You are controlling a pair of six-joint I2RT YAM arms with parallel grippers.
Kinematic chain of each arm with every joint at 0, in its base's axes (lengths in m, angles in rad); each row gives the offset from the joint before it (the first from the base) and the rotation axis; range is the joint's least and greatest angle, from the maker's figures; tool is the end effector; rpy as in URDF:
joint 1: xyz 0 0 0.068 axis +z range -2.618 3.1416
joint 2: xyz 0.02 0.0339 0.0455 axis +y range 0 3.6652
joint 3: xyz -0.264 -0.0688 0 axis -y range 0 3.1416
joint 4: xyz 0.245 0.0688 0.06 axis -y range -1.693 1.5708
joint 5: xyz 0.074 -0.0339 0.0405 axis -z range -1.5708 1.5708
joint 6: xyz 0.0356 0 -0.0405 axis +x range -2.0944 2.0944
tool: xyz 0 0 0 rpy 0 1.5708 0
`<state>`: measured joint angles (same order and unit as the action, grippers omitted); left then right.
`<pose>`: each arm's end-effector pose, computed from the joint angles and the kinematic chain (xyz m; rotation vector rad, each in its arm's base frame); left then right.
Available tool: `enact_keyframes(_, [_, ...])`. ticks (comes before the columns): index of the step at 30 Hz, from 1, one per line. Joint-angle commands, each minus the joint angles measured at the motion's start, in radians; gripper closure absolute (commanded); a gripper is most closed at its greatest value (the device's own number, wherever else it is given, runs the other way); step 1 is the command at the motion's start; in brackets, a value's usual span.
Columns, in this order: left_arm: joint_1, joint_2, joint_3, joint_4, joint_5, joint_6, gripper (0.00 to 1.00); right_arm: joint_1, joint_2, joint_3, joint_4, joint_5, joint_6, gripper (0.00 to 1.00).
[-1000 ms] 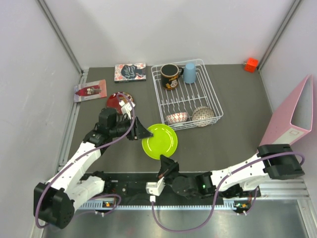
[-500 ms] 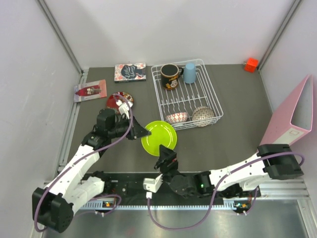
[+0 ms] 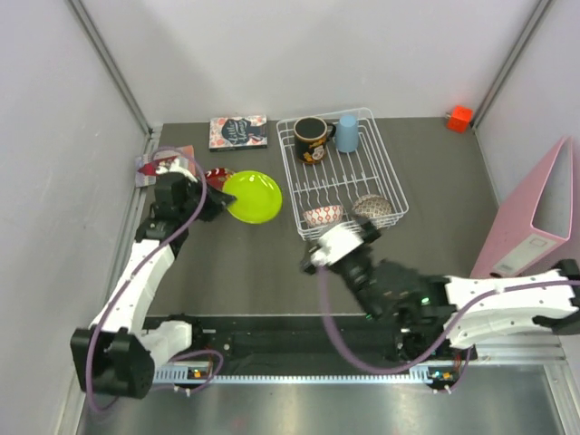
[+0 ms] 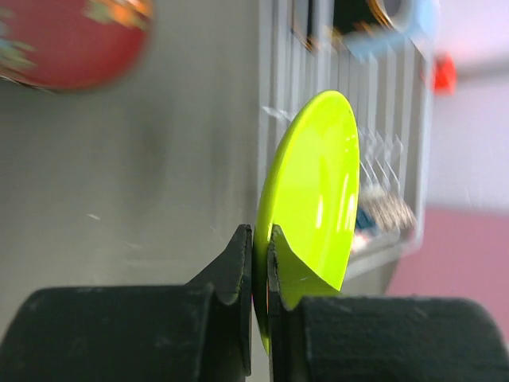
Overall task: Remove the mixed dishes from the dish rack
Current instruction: Place the plate at the center of the board.
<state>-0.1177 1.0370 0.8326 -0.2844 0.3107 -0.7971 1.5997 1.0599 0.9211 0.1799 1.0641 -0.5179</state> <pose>0.2301 -0.0382 0.2991 -0.5243 2.0891 -0.8703 0.0244 0.2339 0.3731 -0.7553 1.3547 0.0421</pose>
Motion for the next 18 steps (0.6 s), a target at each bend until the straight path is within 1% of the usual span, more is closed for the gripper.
enact_keyframes(1, [0.075, 0.107, 0.083, 0.07, -0.137, -0.076, 1.0, -0.053, -0.177, -0.017, 0.041, 0.007, 0.231, 0.0])
enact_keyframes(2, [0.085, 0.129, 0.091, 0.109, -0.148, -0.076, 1.0, -0.057, -0.198, -0.031, 0.067, 0.004, 0.234, 0.0])
enact_keyframes(5, [0.11, 0.224, 0.125, 0.172, -0.176, -0.068, 1.0, -0.061, -0.248, -0.073, 0.069, 0.004, 0.251, 0.0])
enact_keyframes(7, [0.159, 0.293, 0.143, 0.195, -0.176, -0.07, 1.0, -0.063, -0.273, -0.082, 0.066, 0.004, 0.259, 0.0])
enact_keyframes(8, [0.167, 0.314, 0.146, 0.246, -0.17, -0.068, 1.0, -0.064, -0.281, -0.088, 0.05, 0.0, 0.265, 0.0])
enact_keyframes(12, [0.219, 0.435, 0.183, 0.309, -0.144, -0.045, 1.0, -0.064, -0.31, -0.113, 0.044, -0.007, 0.283, 0.0])
enact_keyframes(15, [0.254, 0.527, 0.232, 0.324, -0.107, -0.024, 1.0, -0.063, -0.322, -0.13, 0.044, -0.01, 0.286, 0.0])
enact_keyframes(16, [0.262, 0.552, 0.25, 0.318, -0.07, -0.016, 1.0, -0.063, -0.325, -0.133, 0.044, -0.009, 0.285, 0.0])
enact_keyframes(18, [0.279, 0.615, 0.298, 0.301, -0.041, 0.01, 1.0, -0.064, -0.333, -0.145, 0.044, -0.007, 0.277, 0.0])
